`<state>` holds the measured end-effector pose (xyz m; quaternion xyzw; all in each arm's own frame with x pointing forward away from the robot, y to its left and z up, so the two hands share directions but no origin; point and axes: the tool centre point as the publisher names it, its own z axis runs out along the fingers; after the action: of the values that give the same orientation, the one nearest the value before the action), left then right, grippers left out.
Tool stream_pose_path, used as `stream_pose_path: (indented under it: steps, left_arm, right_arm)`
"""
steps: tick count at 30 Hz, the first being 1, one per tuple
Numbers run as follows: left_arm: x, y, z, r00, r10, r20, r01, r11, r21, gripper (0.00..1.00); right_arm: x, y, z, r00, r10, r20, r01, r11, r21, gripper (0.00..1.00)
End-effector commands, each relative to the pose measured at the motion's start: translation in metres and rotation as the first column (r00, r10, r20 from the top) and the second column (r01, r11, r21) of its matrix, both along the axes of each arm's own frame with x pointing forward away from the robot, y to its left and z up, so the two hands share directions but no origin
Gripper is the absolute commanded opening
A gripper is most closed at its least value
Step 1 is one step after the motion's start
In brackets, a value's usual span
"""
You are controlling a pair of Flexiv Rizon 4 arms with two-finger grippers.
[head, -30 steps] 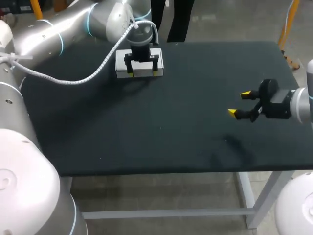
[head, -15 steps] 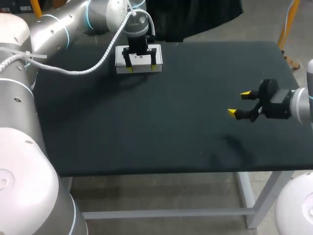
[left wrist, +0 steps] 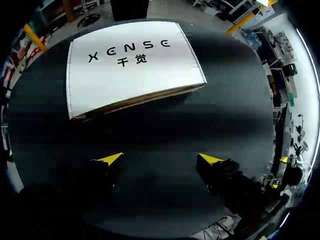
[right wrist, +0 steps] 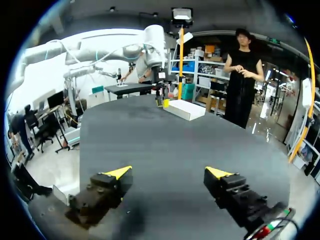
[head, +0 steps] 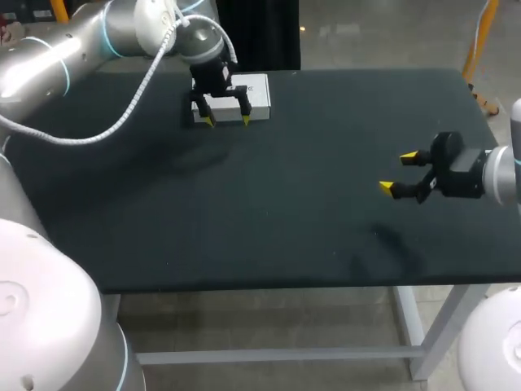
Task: Assemble the packaging by folding the flat box into shape, placing the metal phone stand inside, and closing the box properly
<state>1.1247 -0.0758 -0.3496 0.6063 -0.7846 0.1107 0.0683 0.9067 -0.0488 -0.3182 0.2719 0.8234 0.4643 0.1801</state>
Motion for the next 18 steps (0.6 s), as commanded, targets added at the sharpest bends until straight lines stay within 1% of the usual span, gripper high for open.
stream_pose_path:
  steps: [1, 2, 4, 6, 9, 12, 15, 18]
  left_arm:
    - [-0.084, 0.028, 0.013, 0.917, 0.074, 0.393, -0.019, 0.99, -0.141, 1.0]
    - [-0.092, 0.03, 0.014, 0.907, 0.061, 0.417, 0.002, 0.989, -0.15, 1.0]
    - [-0.103, 0.033, 0.015, 0.892, 0.05, 0.449, 0.032, 0.984, -0.173, 1.0]
    - [-0.113, 0.035, 0.016, 0.879, 0.04, 0.475, 0.052, 0.982, -0.18, 1.0]
    - [-0.128, 0.038, 0.017, 0.849, 0.027, 0.527, 0.088, 0.978, -0.191, 1.0]
    - [-0.142, 0.043, 0.018, 0.813, 0.02, 0.581, 0.128, 0.969, -0.212, 1.0]
    - [-0.154, 0.049, 0.017, 0.77, 0.036, 0.637, 0.148, 0.961, -0.233, 1.0]
    - [-0.163, 0.057, 0.015, 0.738, 0.056, 0.673, 0.174, 0.947, -0.269, 1.0]
  right_arm:
    - [-0.001, -0.001, -0.001, 1.0, 0.003, 0.005, -0.003, 1.0, 0.007, 1.0]
    - [-0.001, -0.001, -0.001, 1.0, 0.003, 0.005, -0.003, 1.0, 0.007, 1.0]
    - [-0.001, -0.001, -0.001, 1.0, 0.003, 0.005, -0.003, 1.0, 0.007, 1.0]
    - [-0.001, -0.001, -0.001, 1.0, 0.003, 0.005, -0.003, 1.0, 0.007, 1.0]
    - [-0.001, -0.001, -0.001, 1.0, 0.003, 0.005, -0.003, 1.0, 0.007, 1.0]
    - [-0.001, -0.001, -0.001, 1.0, 0.003, 0.005, -0.003, 1.0, 0.007, 1.0]
    - [-0.001, -0.001, -0.001, 1.0, 0.003, 0.005, -0.003, 1.0, 0.007, 1.0]
    - [-0.001, -0.001, -0.001, 1.0, 0.003, 0.005, -0.003, 1.0, 0.007, 1.0]
